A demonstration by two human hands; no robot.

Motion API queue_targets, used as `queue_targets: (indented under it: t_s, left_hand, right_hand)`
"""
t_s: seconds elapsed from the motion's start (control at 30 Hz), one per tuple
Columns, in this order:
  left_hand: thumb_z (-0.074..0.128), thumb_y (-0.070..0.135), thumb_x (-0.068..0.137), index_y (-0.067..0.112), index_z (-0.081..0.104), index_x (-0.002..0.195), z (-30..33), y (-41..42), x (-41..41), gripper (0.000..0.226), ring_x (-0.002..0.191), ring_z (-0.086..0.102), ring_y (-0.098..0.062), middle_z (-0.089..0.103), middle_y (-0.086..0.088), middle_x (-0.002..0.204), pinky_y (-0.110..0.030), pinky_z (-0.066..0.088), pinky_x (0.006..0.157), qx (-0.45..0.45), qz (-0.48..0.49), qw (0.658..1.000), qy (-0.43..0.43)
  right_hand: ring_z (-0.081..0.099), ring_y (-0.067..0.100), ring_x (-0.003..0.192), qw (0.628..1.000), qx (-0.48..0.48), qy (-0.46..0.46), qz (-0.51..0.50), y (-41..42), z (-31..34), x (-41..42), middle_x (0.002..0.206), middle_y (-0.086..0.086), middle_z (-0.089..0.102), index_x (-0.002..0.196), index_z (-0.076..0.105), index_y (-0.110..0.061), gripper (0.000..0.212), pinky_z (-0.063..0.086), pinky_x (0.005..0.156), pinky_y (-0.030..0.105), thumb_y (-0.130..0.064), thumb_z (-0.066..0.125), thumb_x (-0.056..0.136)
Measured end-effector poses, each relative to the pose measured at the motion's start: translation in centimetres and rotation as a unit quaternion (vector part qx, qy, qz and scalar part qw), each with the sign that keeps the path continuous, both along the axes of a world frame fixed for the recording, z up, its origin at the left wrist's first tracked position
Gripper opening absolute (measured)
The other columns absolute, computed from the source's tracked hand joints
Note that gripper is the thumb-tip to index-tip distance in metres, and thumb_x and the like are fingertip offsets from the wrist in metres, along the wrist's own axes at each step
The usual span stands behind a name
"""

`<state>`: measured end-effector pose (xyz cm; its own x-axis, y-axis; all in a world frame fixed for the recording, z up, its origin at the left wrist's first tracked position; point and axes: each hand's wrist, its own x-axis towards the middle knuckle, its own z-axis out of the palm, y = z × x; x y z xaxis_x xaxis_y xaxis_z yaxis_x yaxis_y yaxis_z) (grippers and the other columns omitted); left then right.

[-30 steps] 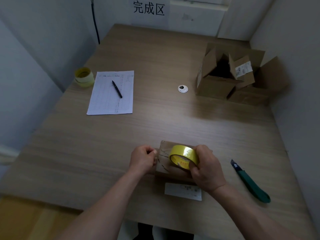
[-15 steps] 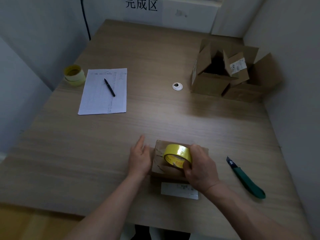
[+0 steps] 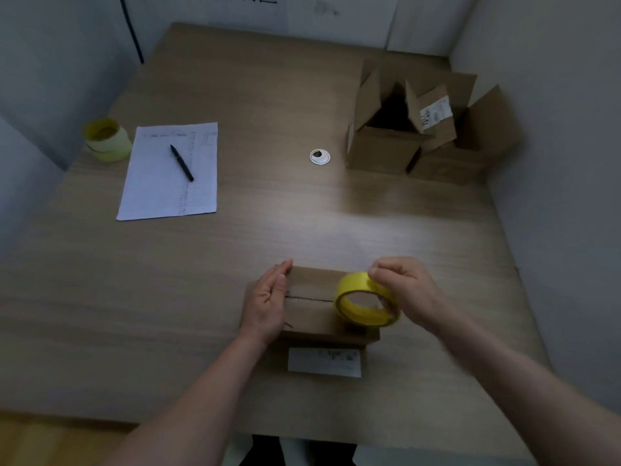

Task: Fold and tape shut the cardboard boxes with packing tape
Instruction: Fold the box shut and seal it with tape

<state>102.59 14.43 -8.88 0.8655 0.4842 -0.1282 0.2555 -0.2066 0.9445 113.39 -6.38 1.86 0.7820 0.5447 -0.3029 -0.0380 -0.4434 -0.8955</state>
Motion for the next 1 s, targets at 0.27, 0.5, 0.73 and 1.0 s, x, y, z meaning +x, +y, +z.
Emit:
queue_targets:
  t_s: [0.27, 0.5, 0.73, 1.0]
  left_hand:
    - [0.042, 0.01, 0.103, 0.01, 0.056, 0.132, 0.3, -0.3, 0.0, 0.033, 0.126, 0.045, -0.006, 0.051, 0.008, 0.13, 0.002, 0.027, 0.097, 0.018, 0.01, 1.0, -0.004]
    - [0.043, 0.007, 0.102, 0.006, 0.056, 0.132, 0.5, -0.3, 0.0, 0.033, 0.126, 0.045, -0.007, 0.05, 0.007, 0.131, 0.003, 0.027, 0.097, 0.029, 0.0, 1.0, -0.009]
    - [0.052, 0.004, 0.098, 0.014, 0.054, 0.135, 0.4, 0.0, 0.1, 0.038, 0.131, 0.043, -0.008, 0.05, 0.008, 0.134, -0.005, 0.025, 0.105, 0.049, -0.024, 0.998, 0.017]
    - [0.051, 0.047, 0.095, 0.04, 0.035, 0.146, 2.6, 2.3, 5.2, 0.054, 0.131, 0.044, -0.027, 0.038, 0.001, 0.152, -0.039, 0.042, 0.1, 0.322, -0.092, 0.93, 0.153]
  right_hand:
    - [0.044, 0.008, 0.056, 0.857, -0.34, -0.361, 0.136, -2.4, -0.6, 0.7, 0.064, -0.011, 0.055, 0.082, 0.058, -0.03, 0.033, 0.025, 0.049, 0.024, -0.062, 0.051, 0.088]
    - [0.06, 0.016, 0.076, 0.856, -0.402, -0.299, 0.125, -3.4, -3.3, 0.5, 0.077, -0.013, 0.068, 0.091, 0.052, -0.031, 0.04, 0.036, 0.058, 0.031, -0.07, 0.049, 0.086]
    - [0.045, 0.021, 0.132, 0.918, -0.34, -0.182, 0.094, -3.9, -4.7, 1.4, 0.151, -0.002, 0.039, 0.149, 0.016, -0.046, 0.089, 0.046, 0.097, 0.04, -0.062, 0.069, 0.079]
    - [0.051, 0.012, 0.108, 0.943, -0.273, -0.135, 0.138, -2.4, -5.6, -0.9, 0.13, -0.01, 0.046, 0.146, 0.024, -0.055, 0.066, 0.044, 0.094, 0.034, -0.049, 0.057, 0.09]
